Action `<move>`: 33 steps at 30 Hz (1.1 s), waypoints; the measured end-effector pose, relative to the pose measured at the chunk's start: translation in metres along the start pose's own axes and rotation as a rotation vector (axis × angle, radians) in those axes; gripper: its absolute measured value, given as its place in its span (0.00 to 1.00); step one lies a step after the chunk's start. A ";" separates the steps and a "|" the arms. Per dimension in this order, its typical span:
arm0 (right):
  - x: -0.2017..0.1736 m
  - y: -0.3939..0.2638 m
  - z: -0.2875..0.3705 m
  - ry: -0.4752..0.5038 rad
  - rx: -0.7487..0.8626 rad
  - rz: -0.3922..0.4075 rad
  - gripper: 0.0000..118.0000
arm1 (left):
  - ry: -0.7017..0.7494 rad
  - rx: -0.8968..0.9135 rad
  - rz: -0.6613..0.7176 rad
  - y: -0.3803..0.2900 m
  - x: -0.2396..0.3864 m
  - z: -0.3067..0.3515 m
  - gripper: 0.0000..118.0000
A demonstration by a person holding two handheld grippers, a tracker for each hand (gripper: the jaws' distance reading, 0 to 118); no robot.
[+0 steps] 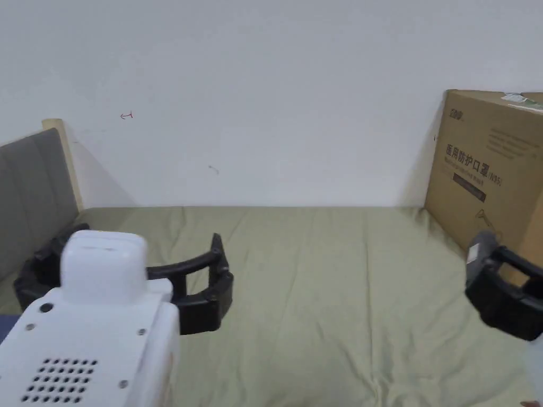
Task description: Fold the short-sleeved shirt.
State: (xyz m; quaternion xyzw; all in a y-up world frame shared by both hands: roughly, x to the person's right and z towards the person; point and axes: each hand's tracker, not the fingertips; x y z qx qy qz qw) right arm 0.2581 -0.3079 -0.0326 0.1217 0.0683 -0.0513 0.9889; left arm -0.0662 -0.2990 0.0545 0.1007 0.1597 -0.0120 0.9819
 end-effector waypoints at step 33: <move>-0.011 -0.047 0.012 0.096 -0.157 0.081 1.00 | 0.029 -0.070 -0.047 -0.038 0.004 0.011 1.00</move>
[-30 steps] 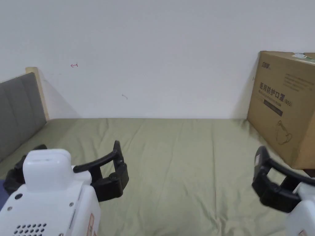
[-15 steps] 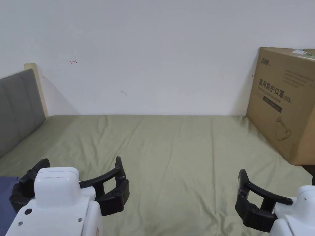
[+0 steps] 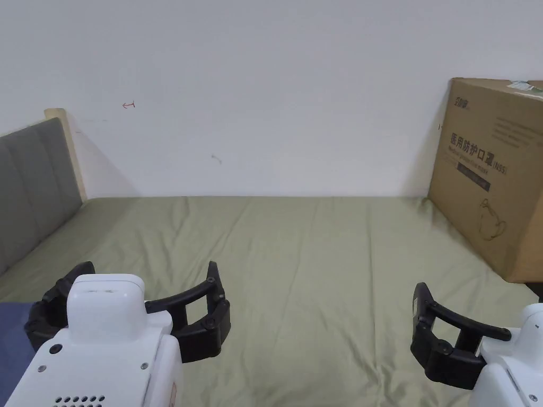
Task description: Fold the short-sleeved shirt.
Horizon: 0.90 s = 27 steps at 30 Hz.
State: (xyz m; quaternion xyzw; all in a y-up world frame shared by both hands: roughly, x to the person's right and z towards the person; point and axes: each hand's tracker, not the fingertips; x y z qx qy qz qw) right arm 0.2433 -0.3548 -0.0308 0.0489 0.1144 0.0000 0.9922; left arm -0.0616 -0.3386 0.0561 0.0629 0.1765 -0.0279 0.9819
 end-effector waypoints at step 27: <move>0.018 -0.002 -0.013 -0.024 -0.094 -0.073 0.03 | -0.024 -0.062 -0.046 -0.001 0.007 -0.005 0.00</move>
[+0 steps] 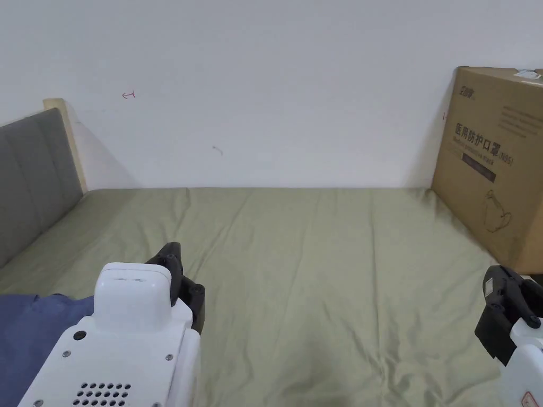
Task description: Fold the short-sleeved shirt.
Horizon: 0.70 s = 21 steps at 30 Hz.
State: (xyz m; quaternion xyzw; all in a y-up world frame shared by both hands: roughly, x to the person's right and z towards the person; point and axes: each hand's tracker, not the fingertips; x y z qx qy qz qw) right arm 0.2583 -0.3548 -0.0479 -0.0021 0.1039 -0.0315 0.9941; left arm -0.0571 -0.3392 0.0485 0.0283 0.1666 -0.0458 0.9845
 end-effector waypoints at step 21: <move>-0.184 -0.014 -0.017 0.538 -0.072 0.043 0.03 | 0.508 -0.124 -0.075 -0.009 -0.167 0.087 0.00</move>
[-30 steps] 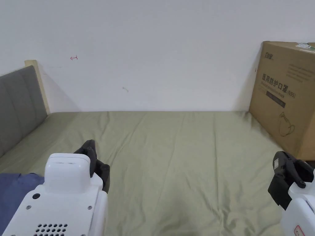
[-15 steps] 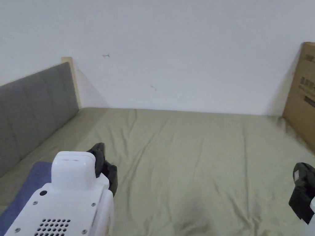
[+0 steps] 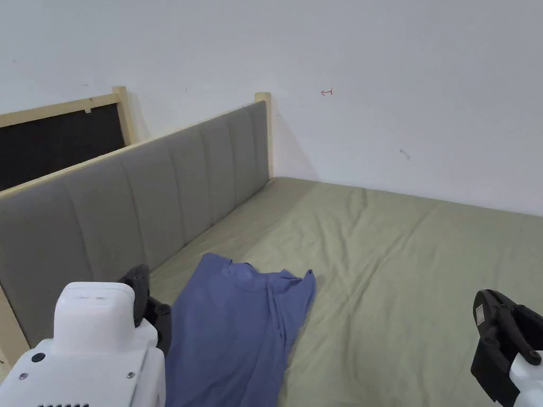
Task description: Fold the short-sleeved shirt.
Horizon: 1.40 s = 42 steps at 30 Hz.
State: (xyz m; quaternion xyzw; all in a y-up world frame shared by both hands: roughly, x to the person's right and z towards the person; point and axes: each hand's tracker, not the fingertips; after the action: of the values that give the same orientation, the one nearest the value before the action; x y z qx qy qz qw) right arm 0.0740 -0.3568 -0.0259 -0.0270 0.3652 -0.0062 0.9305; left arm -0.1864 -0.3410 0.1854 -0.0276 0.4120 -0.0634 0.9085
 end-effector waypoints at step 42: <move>0.110 -0.078 -0.008 -0.155 -0.405 -0.190 0.03 | -0.319 -1.016 0.045 -0.186 0.054 -0.337 0.01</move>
State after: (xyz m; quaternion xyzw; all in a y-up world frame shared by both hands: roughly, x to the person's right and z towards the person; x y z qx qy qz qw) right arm 0.1501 -0.4385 -0.1023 -0.2480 0.2822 -0.0184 0.9266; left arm -0.4222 -0.5322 -0.0578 -0.4647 0.2478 0.1688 0.8332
